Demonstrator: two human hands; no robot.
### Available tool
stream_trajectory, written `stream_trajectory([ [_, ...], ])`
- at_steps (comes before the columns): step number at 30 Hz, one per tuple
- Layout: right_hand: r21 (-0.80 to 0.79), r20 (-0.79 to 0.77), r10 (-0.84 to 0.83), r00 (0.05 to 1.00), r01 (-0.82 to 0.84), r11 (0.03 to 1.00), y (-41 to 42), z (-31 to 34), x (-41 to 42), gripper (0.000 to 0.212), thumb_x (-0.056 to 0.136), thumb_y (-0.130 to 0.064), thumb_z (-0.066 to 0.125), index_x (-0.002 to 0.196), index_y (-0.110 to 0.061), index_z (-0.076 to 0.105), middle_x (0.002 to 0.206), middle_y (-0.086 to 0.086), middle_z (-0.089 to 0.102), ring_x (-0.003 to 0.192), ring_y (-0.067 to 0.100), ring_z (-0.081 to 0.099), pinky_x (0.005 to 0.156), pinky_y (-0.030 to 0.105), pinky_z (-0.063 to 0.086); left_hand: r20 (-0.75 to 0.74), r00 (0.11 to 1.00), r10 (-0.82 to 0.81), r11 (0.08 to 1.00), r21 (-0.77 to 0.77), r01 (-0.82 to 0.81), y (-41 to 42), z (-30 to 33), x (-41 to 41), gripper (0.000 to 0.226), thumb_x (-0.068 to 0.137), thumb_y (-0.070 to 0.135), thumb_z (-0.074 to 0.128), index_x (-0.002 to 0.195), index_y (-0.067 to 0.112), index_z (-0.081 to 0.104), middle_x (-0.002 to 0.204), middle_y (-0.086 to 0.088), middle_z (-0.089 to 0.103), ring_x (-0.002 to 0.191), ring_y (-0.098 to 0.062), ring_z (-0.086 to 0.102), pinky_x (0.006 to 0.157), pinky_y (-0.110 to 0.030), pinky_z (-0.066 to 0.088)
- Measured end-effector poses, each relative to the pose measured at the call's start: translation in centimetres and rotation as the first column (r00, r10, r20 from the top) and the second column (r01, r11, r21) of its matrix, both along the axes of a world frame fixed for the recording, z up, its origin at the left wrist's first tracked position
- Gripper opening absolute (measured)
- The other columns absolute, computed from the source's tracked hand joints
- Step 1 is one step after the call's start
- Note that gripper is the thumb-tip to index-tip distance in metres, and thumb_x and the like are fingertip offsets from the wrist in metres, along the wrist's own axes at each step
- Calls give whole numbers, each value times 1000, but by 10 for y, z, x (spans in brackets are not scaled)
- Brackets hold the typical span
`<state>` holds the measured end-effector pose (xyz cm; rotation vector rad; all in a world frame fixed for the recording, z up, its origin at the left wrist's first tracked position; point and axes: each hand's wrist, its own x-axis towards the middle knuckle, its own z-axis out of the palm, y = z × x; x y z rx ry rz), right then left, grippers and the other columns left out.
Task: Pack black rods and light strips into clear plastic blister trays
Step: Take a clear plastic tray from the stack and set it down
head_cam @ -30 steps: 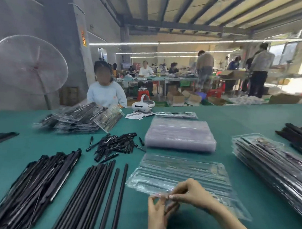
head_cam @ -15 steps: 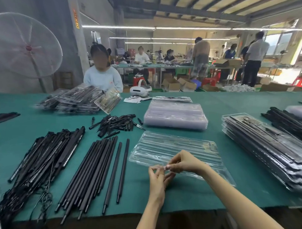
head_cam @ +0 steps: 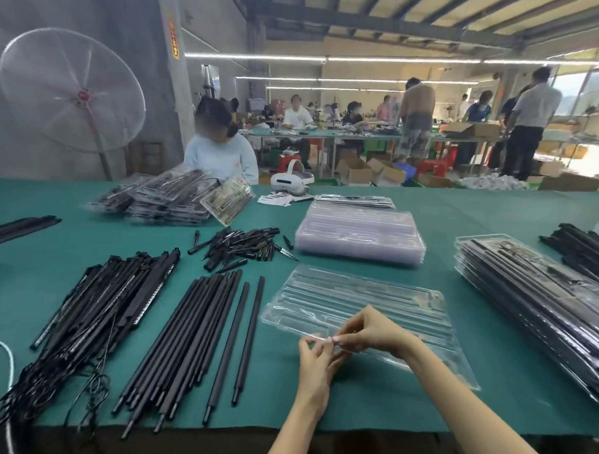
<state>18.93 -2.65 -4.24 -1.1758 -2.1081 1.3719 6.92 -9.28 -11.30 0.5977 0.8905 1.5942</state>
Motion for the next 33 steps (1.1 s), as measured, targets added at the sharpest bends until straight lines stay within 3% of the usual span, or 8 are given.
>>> stream_trajectory([
  [5, 304, 7, 47, 999, -47, 951, -5, -7, 3, 11, 82, -18, 74, 86, -9, 78, 68, 3, 70, 59, 0, 54, 59, 17, 42, 58, 998, 3, 998, 57, -6, 0, -1, -1, 12, 98, 4, 44, 107, 6, 37, 90, -13, 70, 76, -26, 70, 68, -29, 58],
  [8, 394, 44, 66, 997, -78, 916, -5, -5, 4, 11, 84, -20, 71, 84, -11, 78, 66, -1, 70, 57, -2, 54, 58, 16, 43, 34, 999, -13, 996, 87, 10, 0, -3, 0, 15, 96, 5, 46, 108, 5, 37, 90, -16, 70, 76, -28, 71, 70, -32, 58],
  [10, 339, 47, 93, 995, -103, 935, -3, -2, 6, 13, 85, -20, 71, 83, -8, 77, 62, -2, 66, 56, 1, 54, 59, 17, 44, -2, 1000, 0, 996, 85, 0, 0, -4, 0, 18, 94, 6, 50, 106, 4, 37, 89, -17, 70, 76, -29, 70, 69, -32, 58],
  [14, 5, -122, 109, 986, -109, 994, 0, 6, 12, 14, 83, -19, 74, 83, -5, 76, 67, 10, 64, 61, 14, 56, 60, 21, 46, -95, 993, 64, 995, 79, -56, 1, -5, 2, 30, 85, 17, 62, 101, 8, 39, 96, -23, 69, 79, -33, 71, 65, -33, 58],
  [16, -46, -116, 128, 985, -134, 990, 2, 9, 12, 13, 83, -17, 74, 86, -5, 76, 68, 8, 66, 62, 13, 57, 61, 20, 48, -141, 986, 85, 995, 73, -75, 0, -5, 3, 35, 82, 22, 64, 100, 7, 38, 91, -22, 67, 77, -34, 69, 67, -37, 58],
  [21, -1, -38, 197, 980, -198, 980, 8, 21, 2, 5, 85, -17, 72, 82, -13, 75, 69, -1, 69, 62, 6, 60, 62, 18, 50, -134, 985, 110, 993, 64, -102, -2, -4, 0, 26, 87, 17, 59, 103, 9, 40, 102, -25, 59, 96, -42, 62, 72, -37, 57],
  [28, 107, -12, 256, 967, -253, 961, 10, 24, -16, 13, 79, -33, 78, 80, -20, 75, 66, -6, 67, 60, 3, 56, 58, 15, 44, 160, 985, 65, 994, 71, -77, -4, 0, -6, 7, 95, 7, 47, 102, 7, 47, 95, -20, 69, 74, -30, 68, 60, -30, 59],
  [33, 90, -11, 291, 957, -288, 953, 16, 22, -24, 25, 82, -34, 74, 86, -9, 75, 71, -2, 68, 64, 7, 59, 64, 22, 49, 117, 990, -81, 996, 37, 77, -8, 6, -7, 33, 96, 25, 41, 121, 10, 57, 104, -13, 72, 82, -23, 68, 65, -28, 58],
])
